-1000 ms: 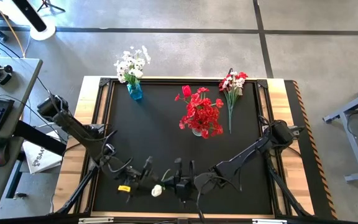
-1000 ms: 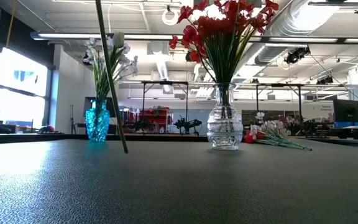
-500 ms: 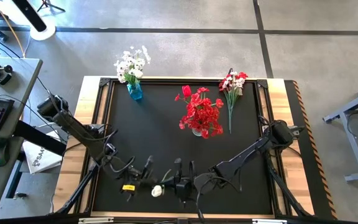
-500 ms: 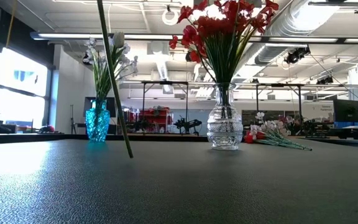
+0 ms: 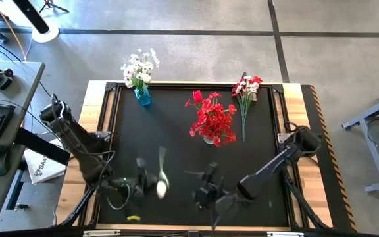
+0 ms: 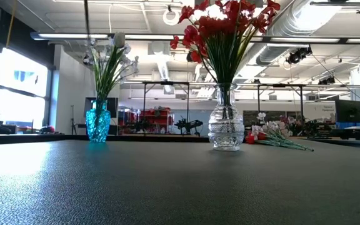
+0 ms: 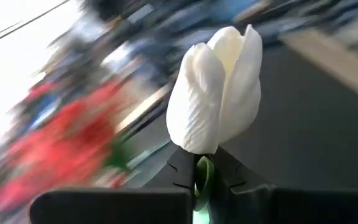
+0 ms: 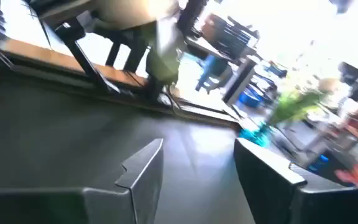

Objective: Sort flowers into vase by color
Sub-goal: Put the white flower into the blue vase

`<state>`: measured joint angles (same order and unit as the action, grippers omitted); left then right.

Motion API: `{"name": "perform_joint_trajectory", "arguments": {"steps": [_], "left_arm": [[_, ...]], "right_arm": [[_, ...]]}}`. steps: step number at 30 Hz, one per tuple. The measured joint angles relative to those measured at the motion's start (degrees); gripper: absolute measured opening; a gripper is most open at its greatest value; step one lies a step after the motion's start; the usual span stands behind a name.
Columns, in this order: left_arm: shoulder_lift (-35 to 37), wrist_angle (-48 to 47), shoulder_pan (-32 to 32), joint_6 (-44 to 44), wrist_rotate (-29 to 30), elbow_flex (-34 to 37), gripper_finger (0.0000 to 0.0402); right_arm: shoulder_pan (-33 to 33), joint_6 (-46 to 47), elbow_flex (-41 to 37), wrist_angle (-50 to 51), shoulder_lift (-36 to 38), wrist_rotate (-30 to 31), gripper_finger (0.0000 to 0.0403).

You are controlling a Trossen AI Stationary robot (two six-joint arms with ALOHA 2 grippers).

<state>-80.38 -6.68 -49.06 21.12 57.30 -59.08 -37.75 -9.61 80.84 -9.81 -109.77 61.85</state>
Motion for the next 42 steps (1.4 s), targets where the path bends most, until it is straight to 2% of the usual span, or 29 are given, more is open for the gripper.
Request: {"name": "perform_joint_trajectory", "arguments": {"steps": [3,5,10,14,18,24,27,31,33,35,39,42], "left_arm": [[1.56,-12.75,-0.04,-9.15,15.67,-3.87,0.0002],[4.22,-21.14,1.2,-16.48,19.95,-4.97,0.0002],[15.05,-39.83,8.92,-35.99,17.18,-3.96,0.0001],[24.67,-47.6,16.39,-45.74,21.91,-0.65,0.0001],[34.63,-48.67,21.84,-49.13,26.93,3.29,0.0001],[48.39,-47.18,23.83,-49.95,25.71,5.19,0.0],[54.23,-40.6,23.83,-45.45,18.73,5.49,0.0],[58.96,-19.99,23.83,-27.96,5.76,10.02,0.0],[60.35,-8.5,23.93,-18.86,1.39,13.49,0.0],[60.77,1.38,24.37,-10.7,1.3,16.71,0.0],[60.78,11.13,26.74,0.42,11.23,20.07,0.0],[60.78,14.69,29.55,5.36,10.3,20.05,0.0]], "right_arm": [[-1.92,3.91,0.0,5.13,0.05,3.06,0.0196],[-2.78,8.46,0.0,9.19,0.05,2.78,0.0193],[-2.91,25.1,0.0,23.37,-0.21,0.15,0.0179],[-2.87,32.41,0.0,29.39,-0.21,1.21,0.0167],[-2.76,31.81,0.0,29.41,-0.21,1.77,0.0157],[-2.11,30.98,0.0,29.32,-0.21,1.81,0.0149],[-1.76,29.86,-0.02,29.05,-0.21,1.97,0.0149],[-0.87,27.69,-0.01,27.83,-0.21,1.99,0.0149],[-0.23,26.97,0.0,26.88,-0.21,1.98,0.0149],[0.29,26.05,0.0,25.4,-0.21,1.34,0.0149],[0.84,25.39,-0.01,24.14,-0.21,-1.6,0.0149],[0.82,25.4,0.0,24.12,-0.21,-2.34,0.0149]]}}
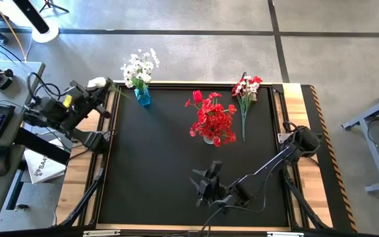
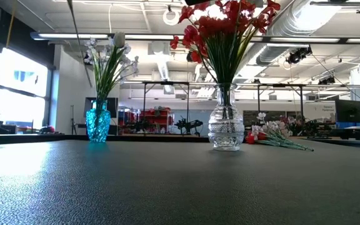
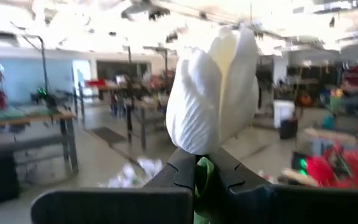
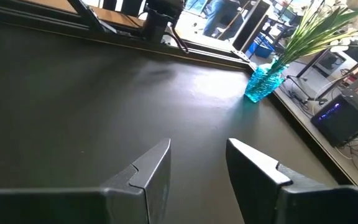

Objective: Sort flowers into vase by color
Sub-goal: Put the white flower into the blue vase

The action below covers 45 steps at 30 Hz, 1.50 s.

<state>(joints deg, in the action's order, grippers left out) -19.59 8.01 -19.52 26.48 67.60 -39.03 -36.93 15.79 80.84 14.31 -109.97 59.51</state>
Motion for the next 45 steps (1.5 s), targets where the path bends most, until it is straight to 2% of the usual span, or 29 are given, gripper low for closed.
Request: {"name": "perform_joint_trajectory", "arguments": {"steps": [4,8,12,15,19,25,29,32,40,45], "left_arm": [[0.07,10.89,4.43,10.64,-3.14,-0.12,0.0],[0.02,13.59,7.77,13.99,-4.53,-0.11,0.0],[-0.11,12.55,9.82,9.48,-8.79,-0.11,0.0],[-0.65,11.46,11.36,8.87,-8.76,-0.23,0.0],[-0.74,4.54,13.27,5.15,-8.32,-2.34,0.0],[-2.11,2.27,17.6,2.0,-10.36,-2.6,0.0],[-5.42,-1.53,22.25,-2.64,-15.73,-2.58,0.0],[-9.26,-1.45,27.5,-3.21,-16.58,-2.58,0.0],[-16.93,-2.8,43.62,-11.99,-30.44,-2.58,0.0],[-20.44,-4.17,50.71,-17.73,-39.19,-2.54,0.0]], "right_arm": [[0.16,-0.01,-0.02,-0.07,0.0,0.03,0.0149],[0.67,0.11,0.0,-1.09,0.0,0.07,0.0149],[0.96,-2.1,0.0,-2.99,0.0,0.04,0.0149],[0.96,-4.06,-0.01,-4.43,0.0,-0.99,0.0149],[0.96,-5.83,0.0,-5.35,0.0,-2.64,0.0149],[1.19,-7.25,-0.01,-5.92,0.0,-2.67,0.0149],[1.31,-7.28,-0.01,-5.94,0.0,-2.67,0.0149],[1.32,-7.28,-0.01,-5.95,0.0,-2.66,0.0149],[1.27,-6.71,0.0,-6.06,0.0,-2.71,0.0149],[1.16,-4.59,0.0,-6.08,0.0,-2.8,0.0149]]}}
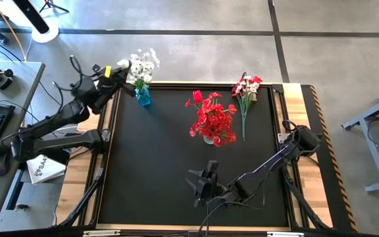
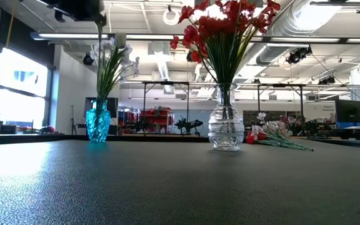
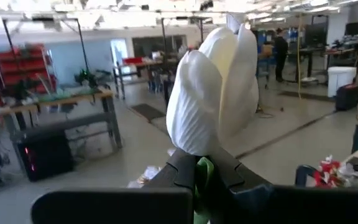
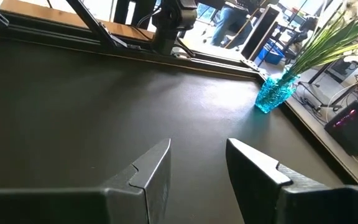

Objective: Sort flowers into vase by color
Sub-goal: Put the white flower into the blue vase

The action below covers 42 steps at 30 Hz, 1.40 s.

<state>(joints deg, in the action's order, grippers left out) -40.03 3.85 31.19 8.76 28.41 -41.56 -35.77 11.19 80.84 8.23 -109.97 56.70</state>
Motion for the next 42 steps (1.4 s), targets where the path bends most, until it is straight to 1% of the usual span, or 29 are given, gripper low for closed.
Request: {"name": "perform_joint_trajectory", "arguments": {"steps": [4,9,16,18,21,25,30,35,38,42], "left_arm": [[-1.61,-1.7,3.31,-3.58,-2.53,0.0,0.0],[-0.98,-1.89,4.47,-4.09,-4.45,-0.36,0.0],[0.72,-7.06,4.45,-4.42,-4.63,-5.96,0.0],[0.72,-9.36,4.45,-6.05,-5.61,-7.54,0.0],[0.26,-11.34,4.87,-7.73,-5.91,-8.09,0.0],[-1.94,-13.76,7.53,-10.82,-5.98,-7.98,0.0],[-5.85,-13.93,11.38,-12.62,-9.92,-7.87,0.0],[-9.27,-14.24,14.11,-13.45,-10.41,-7.88,0.0002],[-11.17,-15.72,15.43,-13.68,-10.39,-7.89,0.001],[-13.14,-17.85,16.89,-13.19,-11.42,-7.89,0.0032]], "right_arm": [[0.0,1.5,-0.01,0.0,0.0,-0.08,0.0149],[0.0,1.82,0.0,0.0,0.0,-0.17,0.0149],[0.13,1.8,0.0,0.0,0.0,-0.17,0.0149],[0.13,1.82,0.0,0.0,0.0,-0.17,0.0149],[0.13,1.8,-0.01,0.0,0.0,-0.17,0.0149],[0.13,1.8,0.0,0.01,0.0,-0.15,0.0149],[0.13,1.8,0.0,0.02,0.0,-0.92,0.0149],[0.11,1.8,-0.01,0.02,0.0,-1.94,0.0149],[0.11,1.8,-0.01,0.02,0.0,-1.99,0.0149],[0.12,1.81,0.0,0.02,0.0,-2.14,0.0149]]}}
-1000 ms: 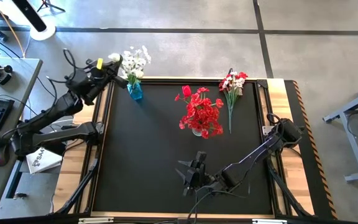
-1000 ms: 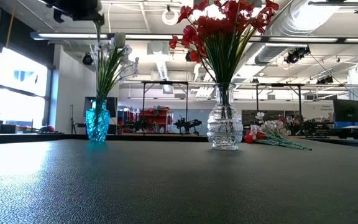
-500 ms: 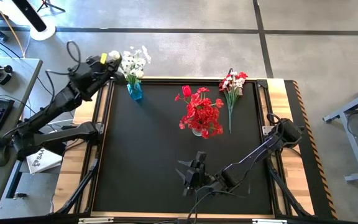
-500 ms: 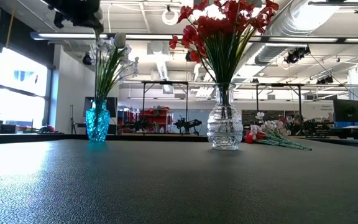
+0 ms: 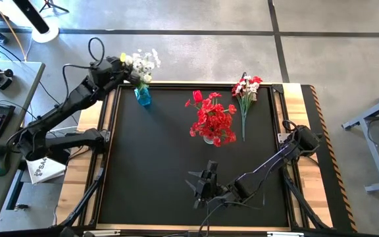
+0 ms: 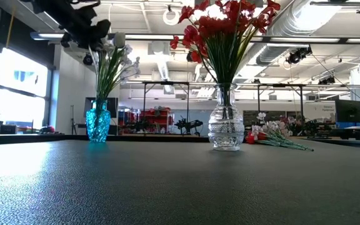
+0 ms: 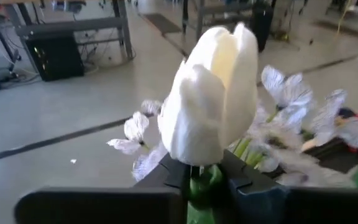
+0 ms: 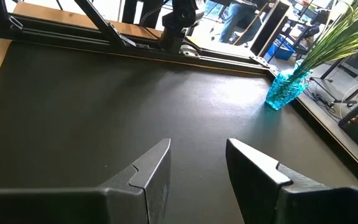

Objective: Sort flowers into vase by color
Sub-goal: Put the white flower into the blue vase

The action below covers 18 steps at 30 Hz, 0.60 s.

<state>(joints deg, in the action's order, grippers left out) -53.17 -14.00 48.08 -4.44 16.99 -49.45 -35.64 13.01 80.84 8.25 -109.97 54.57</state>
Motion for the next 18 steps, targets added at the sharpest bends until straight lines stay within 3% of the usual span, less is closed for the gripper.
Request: {"name": "perform_joint_trajectory", "arguments": {"steps": [10,18], "left_arm": [[1.44,-3.06,0.71,2.05,-4.48,-0.6,0.0121],[2.26,-14.52,0.54,3.68,-5.04,-8.44,0.0179]], "right_arm": [[0.0,0.29,0.0,0.0,0.0,0.02,0.0149],[0.0,0.47,0.0,0.02,0.0,0.02,0.0149]]}}
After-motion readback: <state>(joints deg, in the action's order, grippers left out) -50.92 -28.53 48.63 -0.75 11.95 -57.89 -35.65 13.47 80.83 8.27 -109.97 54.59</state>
